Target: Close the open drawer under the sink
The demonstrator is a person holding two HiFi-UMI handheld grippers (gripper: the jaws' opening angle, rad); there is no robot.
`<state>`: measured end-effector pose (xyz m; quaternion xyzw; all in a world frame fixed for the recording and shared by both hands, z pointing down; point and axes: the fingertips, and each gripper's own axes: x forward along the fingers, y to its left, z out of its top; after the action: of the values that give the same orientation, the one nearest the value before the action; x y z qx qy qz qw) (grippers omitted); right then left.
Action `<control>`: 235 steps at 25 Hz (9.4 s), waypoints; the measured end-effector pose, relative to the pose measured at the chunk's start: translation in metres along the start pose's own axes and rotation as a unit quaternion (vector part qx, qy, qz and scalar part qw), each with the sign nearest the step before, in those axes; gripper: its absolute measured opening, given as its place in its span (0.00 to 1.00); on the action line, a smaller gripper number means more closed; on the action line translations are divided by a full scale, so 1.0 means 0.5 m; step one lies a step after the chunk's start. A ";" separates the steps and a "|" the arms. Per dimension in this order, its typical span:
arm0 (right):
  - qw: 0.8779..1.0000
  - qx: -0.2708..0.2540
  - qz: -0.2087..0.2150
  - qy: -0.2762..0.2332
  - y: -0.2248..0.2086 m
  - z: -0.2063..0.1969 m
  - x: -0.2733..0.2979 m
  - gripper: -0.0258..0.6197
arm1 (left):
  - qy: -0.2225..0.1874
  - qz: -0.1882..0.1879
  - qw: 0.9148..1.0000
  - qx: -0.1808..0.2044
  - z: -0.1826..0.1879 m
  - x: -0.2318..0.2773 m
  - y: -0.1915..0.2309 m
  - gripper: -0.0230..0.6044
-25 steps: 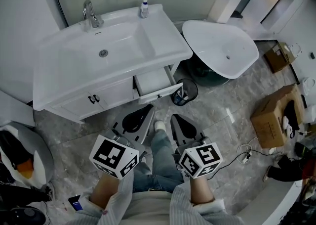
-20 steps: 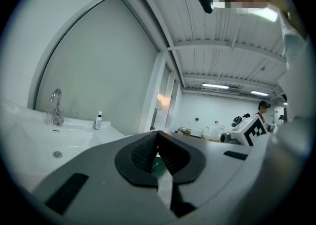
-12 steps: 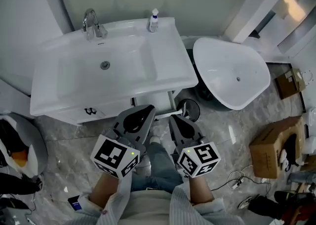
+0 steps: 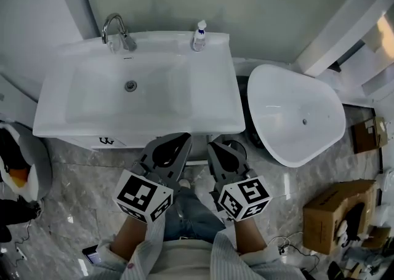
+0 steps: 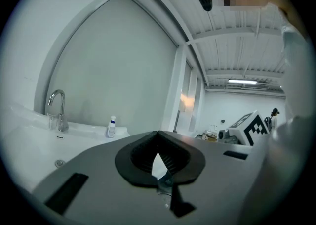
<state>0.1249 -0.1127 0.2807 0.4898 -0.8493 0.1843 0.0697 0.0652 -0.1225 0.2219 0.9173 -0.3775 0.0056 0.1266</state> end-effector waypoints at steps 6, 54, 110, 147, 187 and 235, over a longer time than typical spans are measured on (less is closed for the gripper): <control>1.000 0.003 0.014 0.007 -0.021 -0.001 0.013 0.05 | 0.001 0.017 1.000 -0.002 -0.006 0.023 0.011 0.06; 0.992 0.067 -0.050 0.093 -0.041 -0.439 0.058 0.06 | 0.113 0.044 0.991 -0.065 -0.480 -0.058 0.094 0.06; 0.990 -0.017 -0.094 0.106 -0.149 -0.711 0.165 0.05 | 0.205 0.053 0.977 0.035 -0.839 -0.027 0.157 0.06; 0.992 -0.037 -0.090 0.079 -0.206 -0.635 0.285 0.05 | 0.179 0.073 0.979 0.058 -0.771 0.077 0.261 0.06; 0.990 -0.069 -0.107 0.062 -0.247 -0.586 0.331 0.05 | 0.161 0.052 0.979 0.113 -0.716 0.144 0.288 0.06; 0.990 -0.086 0.098 -0.061 0.123 0.092 -0.023 0.06 | -0.045 0.036 0.997 0.046 0.037 -0.081 -0.040 0.06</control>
<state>0.0809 -0.0934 0.2200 0.4071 -0.9084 0.0865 0.0407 0.0484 -0.0850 0.1953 0.9074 -0.4146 -0.0144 0.0671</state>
